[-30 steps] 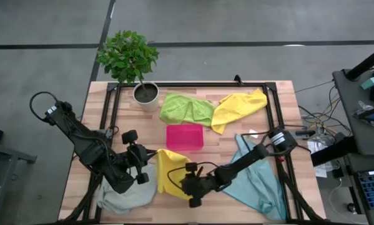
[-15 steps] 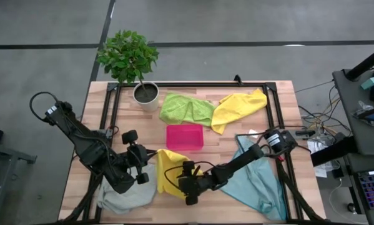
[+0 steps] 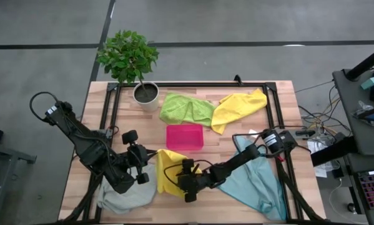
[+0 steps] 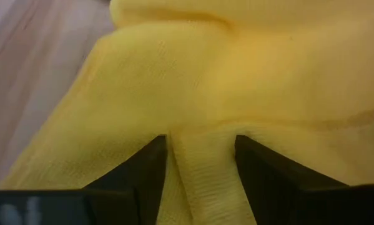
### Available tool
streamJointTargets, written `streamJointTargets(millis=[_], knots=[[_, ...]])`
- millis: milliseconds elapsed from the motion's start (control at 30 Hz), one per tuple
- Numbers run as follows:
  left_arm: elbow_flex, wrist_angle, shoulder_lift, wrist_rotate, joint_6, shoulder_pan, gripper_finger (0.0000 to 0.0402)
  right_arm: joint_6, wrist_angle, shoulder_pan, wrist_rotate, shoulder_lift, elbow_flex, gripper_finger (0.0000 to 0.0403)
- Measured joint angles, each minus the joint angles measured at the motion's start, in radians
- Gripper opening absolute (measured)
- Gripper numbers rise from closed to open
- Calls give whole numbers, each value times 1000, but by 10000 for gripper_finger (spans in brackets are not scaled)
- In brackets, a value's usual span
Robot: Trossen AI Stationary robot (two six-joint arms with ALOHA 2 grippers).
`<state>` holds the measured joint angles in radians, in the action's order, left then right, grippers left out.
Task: Fold microfiber towels
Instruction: Fold the bottom yellow microfiber cloth
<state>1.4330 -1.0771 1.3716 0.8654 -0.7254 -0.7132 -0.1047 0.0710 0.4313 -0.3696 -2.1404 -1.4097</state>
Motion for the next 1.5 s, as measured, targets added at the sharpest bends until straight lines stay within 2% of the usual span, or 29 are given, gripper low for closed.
streamJointTargets(millis=[367,700,867,1000,1333,1500], knots=[[0,0,0,0,0,0,0,-29,1,0,-4,-8,0,173],[0,-1,0,0,0,0,0,-20,-17,1,6,5,1,44],[0,-4,0,0,0,0,0,-15,-31,9,11,26,3,12],[0,-4,0,0,0,0,0,-23,-28,16,14,35,3,15],[0,-3,0,0,0,0,0,-55,-23,14,13,33,3,86],[0,-3,0,0,0,0,0,-51,-6,14,11,32,3,102]])
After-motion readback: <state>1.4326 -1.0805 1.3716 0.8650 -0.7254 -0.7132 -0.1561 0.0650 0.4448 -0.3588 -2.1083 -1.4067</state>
